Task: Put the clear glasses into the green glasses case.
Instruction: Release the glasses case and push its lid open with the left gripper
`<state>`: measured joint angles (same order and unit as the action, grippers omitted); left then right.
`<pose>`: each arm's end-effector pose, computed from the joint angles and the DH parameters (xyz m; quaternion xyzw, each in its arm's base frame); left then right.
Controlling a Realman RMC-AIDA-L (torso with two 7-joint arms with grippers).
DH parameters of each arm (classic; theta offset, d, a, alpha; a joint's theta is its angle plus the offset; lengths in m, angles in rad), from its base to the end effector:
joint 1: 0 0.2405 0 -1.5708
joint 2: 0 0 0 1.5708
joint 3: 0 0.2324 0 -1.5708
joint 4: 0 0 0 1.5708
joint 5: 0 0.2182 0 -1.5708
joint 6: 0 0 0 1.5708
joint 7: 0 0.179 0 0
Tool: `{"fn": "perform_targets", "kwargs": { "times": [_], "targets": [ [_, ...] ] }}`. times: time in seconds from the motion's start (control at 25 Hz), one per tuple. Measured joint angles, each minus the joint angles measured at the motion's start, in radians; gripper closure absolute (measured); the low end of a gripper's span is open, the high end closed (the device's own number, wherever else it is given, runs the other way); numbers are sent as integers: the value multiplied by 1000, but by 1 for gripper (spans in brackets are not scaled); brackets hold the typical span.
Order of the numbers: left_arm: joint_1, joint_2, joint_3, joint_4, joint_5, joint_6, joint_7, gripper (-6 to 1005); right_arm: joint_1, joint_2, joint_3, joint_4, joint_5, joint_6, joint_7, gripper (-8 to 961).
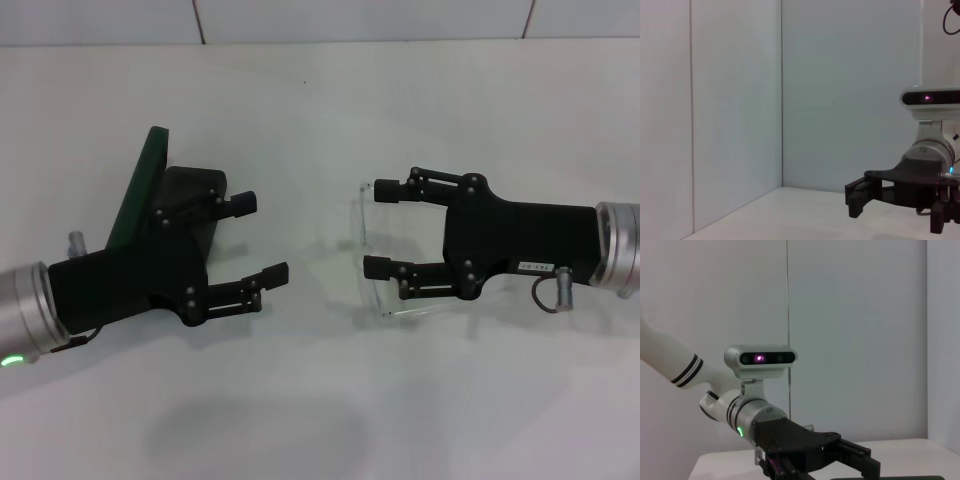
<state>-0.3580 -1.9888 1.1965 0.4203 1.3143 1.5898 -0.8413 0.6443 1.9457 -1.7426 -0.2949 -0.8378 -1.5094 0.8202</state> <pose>-0.2433 0.2869 -0.0300 -0.9183 -0.0780 -0.3476 0.1726 0.1694 0.3219 -0.0627 -0.9313 0.0121 0.3554 0.0785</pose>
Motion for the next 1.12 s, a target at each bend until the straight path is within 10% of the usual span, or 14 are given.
{"fn": "perform_targets", "kwargs": {
  "times": [0.72, 1.12],
  "targets": [
    [9, -1, -83, 39, -3, -65, -69, 156, 31, 17, 4, -2, -9, 59, 22, 146],
    [102, -19, -211, 578, 280, -187, -667, 165, 34, 19, 3, -3, -11, 63, 39, 145]
  ]
}}
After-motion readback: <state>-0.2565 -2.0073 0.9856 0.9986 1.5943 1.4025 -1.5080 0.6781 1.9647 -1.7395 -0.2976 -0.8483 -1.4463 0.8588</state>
